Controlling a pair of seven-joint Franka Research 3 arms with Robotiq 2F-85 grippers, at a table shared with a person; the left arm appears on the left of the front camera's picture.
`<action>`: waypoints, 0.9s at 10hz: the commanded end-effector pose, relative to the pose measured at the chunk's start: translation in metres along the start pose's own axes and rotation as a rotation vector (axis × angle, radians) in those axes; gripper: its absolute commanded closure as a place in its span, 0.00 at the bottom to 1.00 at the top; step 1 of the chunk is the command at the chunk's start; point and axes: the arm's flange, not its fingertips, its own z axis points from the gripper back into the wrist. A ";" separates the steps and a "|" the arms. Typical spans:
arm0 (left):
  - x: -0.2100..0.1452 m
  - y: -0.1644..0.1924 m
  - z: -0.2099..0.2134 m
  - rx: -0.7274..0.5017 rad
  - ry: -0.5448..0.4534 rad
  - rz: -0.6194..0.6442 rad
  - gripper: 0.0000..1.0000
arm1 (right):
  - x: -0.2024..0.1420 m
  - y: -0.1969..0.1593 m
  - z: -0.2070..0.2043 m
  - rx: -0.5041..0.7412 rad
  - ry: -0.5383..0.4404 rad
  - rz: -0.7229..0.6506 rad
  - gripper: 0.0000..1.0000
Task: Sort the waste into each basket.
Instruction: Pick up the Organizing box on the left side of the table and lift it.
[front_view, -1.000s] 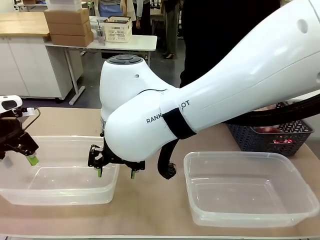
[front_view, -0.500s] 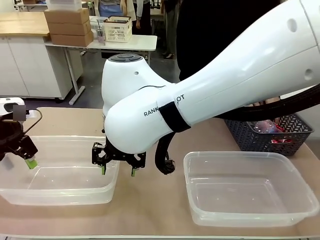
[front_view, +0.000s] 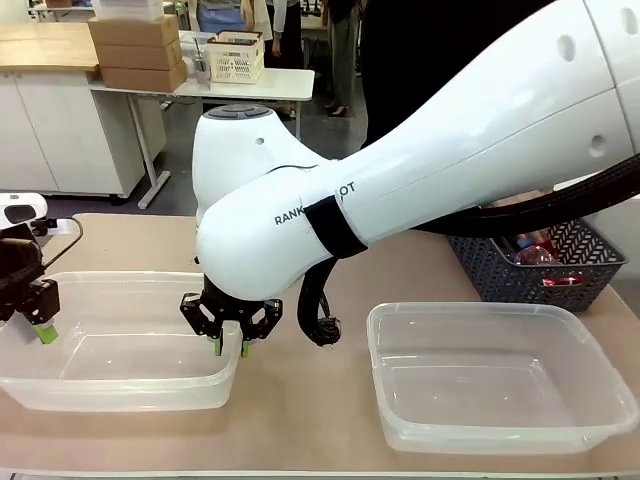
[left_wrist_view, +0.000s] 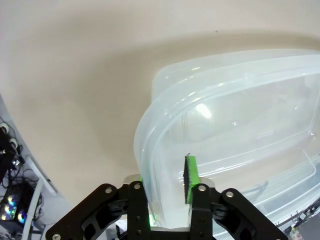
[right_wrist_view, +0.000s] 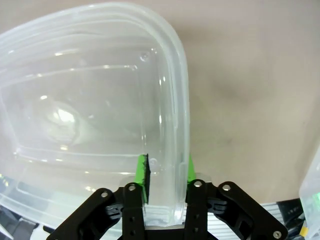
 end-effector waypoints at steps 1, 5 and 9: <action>-0.012 -0.002 -0.004 -0.005 0.003 -0.033 1.00 | 0.002 0.008 0.003 -0.037 -0.023 -0.021 1.00; -0.012 -0.004 0.002 0.000 -0.015 -0.031 1.00 | 0.002 0.007 0.006 -0.045 -0.014 -0.022 1.00; -0.006 -0.040 0.097 0.006 -0.063 0.037 1.00 | 0.004 -0.013 0.084 -0.075 0.023 0.006 1.00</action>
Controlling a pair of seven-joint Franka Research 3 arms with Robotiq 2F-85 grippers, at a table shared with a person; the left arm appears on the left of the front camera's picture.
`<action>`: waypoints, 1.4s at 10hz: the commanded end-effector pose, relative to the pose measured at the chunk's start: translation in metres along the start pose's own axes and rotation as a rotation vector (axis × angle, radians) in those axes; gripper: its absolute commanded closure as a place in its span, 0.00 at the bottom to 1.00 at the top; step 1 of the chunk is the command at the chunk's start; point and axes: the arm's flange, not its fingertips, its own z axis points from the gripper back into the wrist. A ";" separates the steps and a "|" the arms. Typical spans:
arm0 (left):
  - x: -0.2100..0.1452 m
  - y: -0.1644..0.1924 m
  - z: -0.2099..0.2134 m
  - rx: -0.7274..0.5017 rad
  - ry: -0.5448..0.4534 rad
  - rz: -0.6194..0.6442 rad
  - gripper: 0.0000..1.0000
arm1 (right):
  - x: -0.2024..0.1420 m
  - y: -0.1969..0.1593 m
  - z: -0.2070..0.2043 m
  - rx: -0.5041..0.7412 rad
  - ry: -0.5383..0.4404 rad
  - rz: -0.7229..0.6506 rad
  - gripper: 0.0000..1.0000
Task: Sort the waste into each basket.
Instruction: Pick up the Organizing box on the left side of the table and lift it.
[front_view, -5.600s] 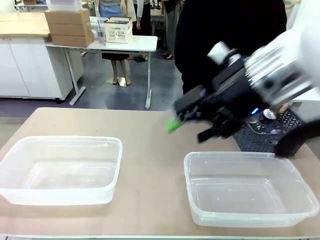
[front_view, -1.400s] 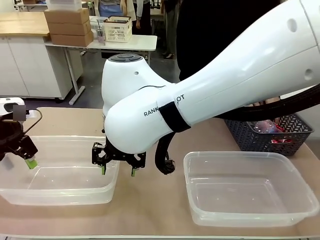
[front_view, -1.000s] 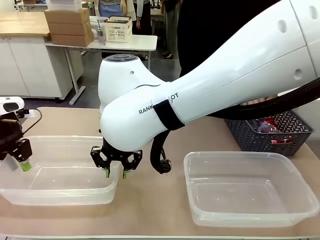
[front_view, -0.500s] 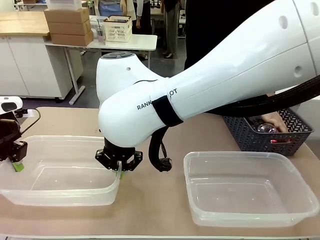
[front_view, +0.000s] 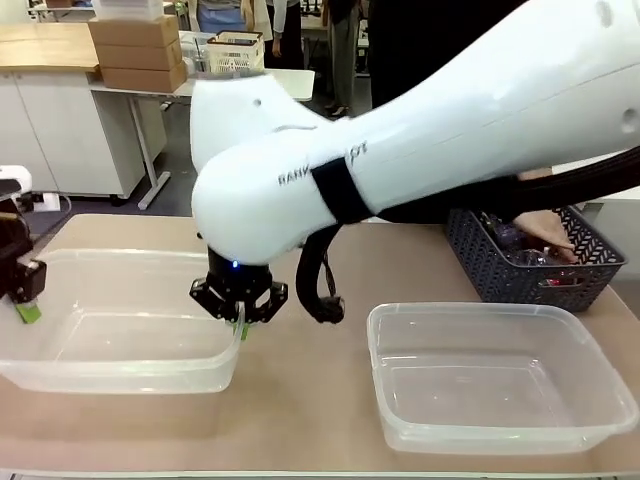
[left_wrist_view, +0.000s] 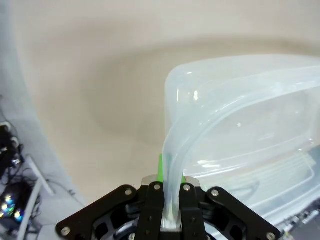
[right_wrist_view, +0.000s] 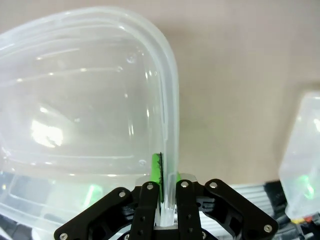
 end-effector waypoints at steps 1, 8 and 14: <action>0.012 -0.036 0.075 -0.022 -0.023 -0.033 1.00 | 0.002 -0.016 0.057 -0.039 0.044 0.053 1.00; 0.021 -0.064 0.125 -0.025 -0.005 -0.062 1.00 | -0.012 -0.032 0.129 -0.037 0.005 0.072 1.00; 0.060 -0.146 0.082 -0.122 0.082 0.049 0.96 | 0.021 -0.101 0.152 -0.088 -0.045 0.062 0.96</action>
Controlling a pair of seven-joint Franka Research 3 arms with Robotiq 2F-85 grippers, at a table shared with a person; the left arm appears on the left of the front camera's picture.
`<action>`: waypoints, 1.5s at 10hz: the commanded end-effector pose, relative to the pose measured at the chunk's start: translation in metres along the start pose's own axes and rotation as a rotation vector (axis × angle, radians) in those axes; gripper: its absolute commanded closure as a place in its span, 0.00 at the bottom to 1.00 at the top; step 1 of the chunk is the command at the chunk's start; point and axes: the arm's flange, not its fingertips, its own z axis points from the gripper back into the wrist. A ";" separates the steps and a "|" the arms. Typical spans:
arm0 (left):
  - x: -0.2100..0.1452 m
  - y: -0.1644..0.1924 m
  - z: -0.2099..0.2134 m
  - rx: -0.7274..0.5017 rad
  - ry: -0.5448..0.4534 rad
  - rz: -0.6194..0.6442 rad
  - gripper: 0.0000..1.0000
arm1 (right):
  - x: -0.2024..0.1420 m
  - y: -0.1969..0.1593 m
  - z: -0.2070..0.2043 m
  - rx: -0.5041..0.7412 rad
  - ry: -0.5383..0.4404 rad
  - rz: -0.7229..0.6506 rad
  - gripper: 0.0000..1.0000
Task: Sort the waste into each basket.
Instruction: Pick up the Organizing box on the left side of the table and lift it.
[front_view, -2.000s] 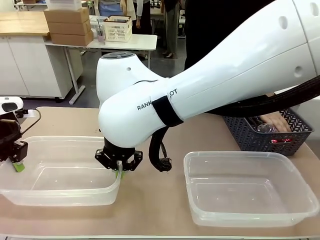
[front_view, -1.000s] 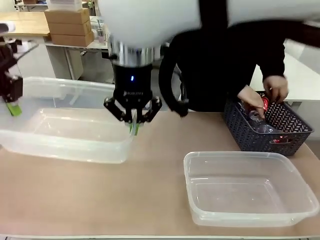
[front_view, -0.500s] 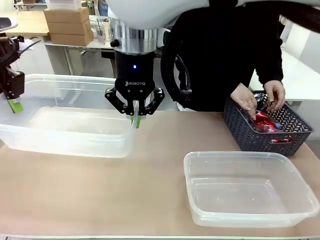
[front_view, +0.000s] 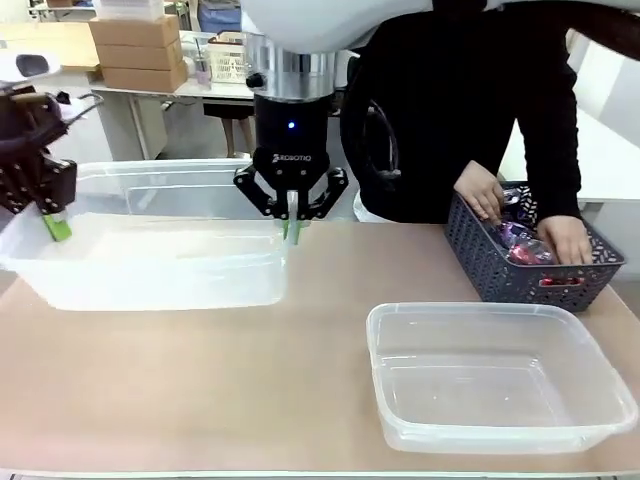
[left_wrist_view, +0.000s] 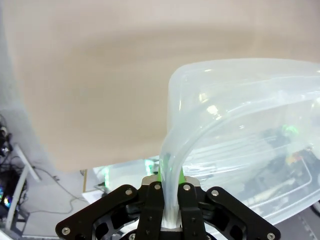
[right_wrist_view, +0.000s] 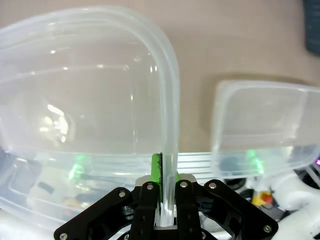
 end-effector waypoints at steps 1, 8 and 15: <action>0.022 -0.069 -0.013 -0.047 0.028 0.010 0.96 | 0.000 -0.050 0.001 -0.014 -0.002 0.075 0.96; 0.053 -0.166 -0.033 -0.086 0.115 0.047 0.96 | -0.008 -0.206 -0.047 0.180 -0.042 0.097 0.96; 0.051 -0.161 -0.041 -0.056 0.117 0.029 0.96 | -0.007 -0.201 -0.031 0.127 -0.023 0.071 0.96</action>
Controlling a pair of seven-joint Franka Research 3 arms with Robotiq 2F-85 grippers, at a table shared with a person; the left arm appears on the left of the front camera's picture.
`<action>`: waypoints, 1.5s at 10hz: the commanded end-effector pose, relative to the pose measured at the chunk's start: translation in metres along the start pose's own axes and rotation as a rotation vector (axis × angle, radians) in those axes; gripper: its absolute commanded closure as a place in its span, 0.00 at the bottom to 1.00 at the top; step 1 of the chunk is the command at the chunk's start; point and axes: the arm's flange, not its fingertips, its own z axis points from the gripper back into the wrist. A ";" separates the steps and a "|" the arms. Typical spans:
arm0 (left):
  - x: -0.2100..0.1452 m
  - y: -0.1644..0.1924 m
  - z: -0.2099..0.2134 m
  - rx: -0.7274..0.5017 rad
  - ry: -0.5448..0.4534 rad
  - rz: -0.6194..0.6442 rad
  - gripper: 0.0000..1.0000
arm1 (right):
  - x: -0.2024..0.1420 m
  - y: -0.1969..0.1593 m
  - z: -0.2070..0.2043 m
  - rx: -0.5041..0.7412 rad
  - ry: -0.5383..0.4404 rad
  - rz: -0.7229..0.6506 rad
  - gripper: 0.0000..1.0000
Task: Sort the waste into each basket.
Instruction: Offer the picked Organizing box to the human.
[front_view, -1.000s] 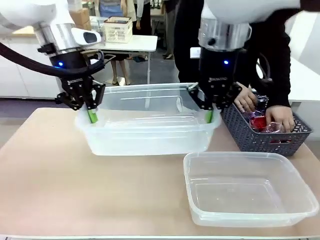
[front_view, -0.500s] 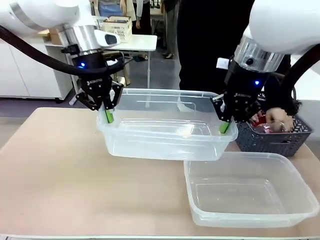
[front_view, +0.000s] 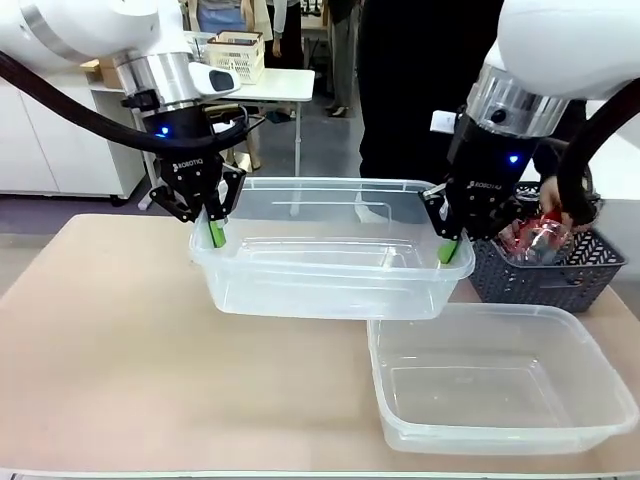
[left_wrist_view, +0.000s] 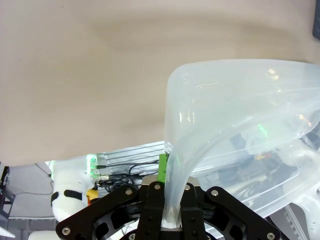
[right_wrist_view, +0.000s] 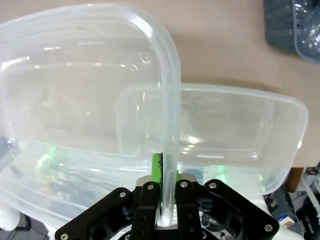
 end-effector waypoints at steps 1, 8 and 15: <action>-0.004 0.000 0.005 -0.015 0.002 -0.013 0.96 | 0.002 0.000 0.002 -0.013 0.001 0.013 0.96; -0.004 0.000 0.005 -0.015 0.002 -0.013 0.96 | 0.002 0.000 0.002 -0.013 0.001 0.013 0.96; -0.004 0.000 0.005 -0.015 0.002 -0.013 0.96 | 0.002 0.000 0.002 -0.013 0.001 0.013 0.96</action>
